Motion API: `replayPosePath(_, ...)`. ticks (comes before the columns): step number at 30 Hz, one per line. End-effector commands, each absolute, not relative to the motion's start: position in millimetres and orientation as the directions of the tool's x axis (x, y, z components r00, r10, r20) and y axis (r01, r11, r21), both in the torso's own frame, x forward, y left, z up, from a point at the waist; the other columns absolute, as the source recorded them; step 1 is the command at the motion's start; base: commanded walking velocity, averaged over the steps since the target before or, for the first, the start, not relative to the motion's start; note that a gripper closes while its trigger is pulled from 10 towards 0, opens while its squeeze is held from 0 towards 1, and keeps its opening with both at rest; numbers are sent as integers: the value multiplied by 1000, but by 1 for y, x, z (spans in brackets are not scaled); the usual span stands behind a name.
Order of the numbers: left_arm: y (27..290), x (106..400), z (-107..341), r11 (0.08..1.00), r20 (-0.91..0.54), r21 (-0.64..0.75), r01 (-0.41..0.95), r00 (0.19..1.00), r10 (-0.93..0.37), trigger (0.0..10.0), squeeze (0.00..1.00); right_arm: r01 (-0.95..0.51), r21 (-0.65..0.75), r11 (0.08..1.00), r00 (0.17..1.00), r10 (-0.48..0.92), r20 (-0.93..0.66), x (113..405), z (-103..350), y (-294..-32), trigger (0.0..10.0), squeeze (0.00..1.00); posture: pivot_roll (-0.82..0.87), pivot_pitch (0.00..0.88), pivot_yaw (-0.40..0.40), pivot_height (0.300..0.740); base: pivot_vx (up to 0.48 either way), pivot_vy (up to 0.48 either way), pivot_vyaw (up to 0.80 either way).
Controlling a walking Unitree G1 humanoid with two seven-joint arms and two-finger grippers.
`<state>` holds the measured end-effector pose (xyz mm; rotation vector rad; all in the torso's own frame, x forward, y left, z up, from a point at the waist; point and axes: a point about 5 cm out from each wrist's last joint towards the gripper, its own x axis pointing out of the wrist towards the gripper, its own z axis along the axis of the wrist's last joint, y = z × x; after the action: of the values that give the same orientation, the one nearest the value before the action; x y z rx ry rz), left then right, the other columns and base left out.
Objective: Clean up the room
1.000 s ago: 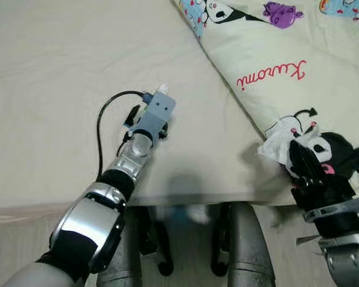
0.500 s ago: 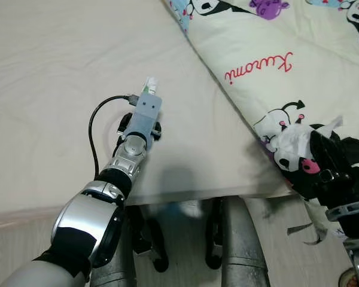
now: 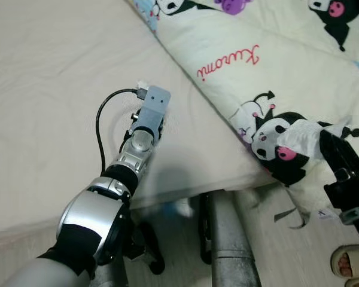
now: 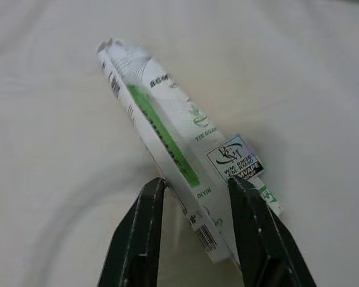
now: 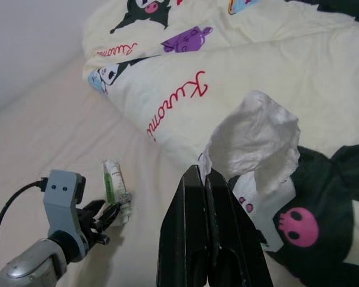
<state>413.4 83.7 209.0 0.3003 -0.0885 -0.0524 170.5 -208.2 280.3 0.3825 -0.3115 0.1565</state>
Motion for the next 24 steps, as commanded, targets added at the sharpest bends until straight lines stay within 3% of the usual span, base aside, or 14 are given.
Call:
replayPosePath(1, 94, 408, 179, 955, -11, 295, 37, 999, -35, 0, 0, -212, 344, 915, 941, 97, 324, 165, 282, -207, 0, 0, -437, 803, 90, 601, 0, 0, 0)
replayPosePath(11, 110, 400, 152, 963, -85, 270, 9, 996, 14, 0, 0, -212, 346, 914, 939, 93, 330, 168, 285, -209, 0, 0, -414, 799, 103, 601, 0, 0, 0)
replayPosePath(17, 127, 392, 130, 990, -164, 124, -67, 983, 87, 0, 0, -223, 351, 909, 933, 94, 347, 175, 286, -208, 0, 0, -377, 762, 127, 601, 0, 0, 0)
replayPosePath(21, 125, 393, 131, 998, -172, 31, -54, 983, 58, 0, 0, -228, 351, 908, 928, 94, 360, 178, 288, -208, 0, 0, -359, 737, 140, 601, 0, 0, 0)
replayPosePath(24, 118, 394, 133, 991, -176, -131, -13, 984, -10, 0, 0, -234, 350, 907, 923, 95, 373, 182, 289, -208, 0, 0, -339, 715, 151, 601, 0, 0, 0)
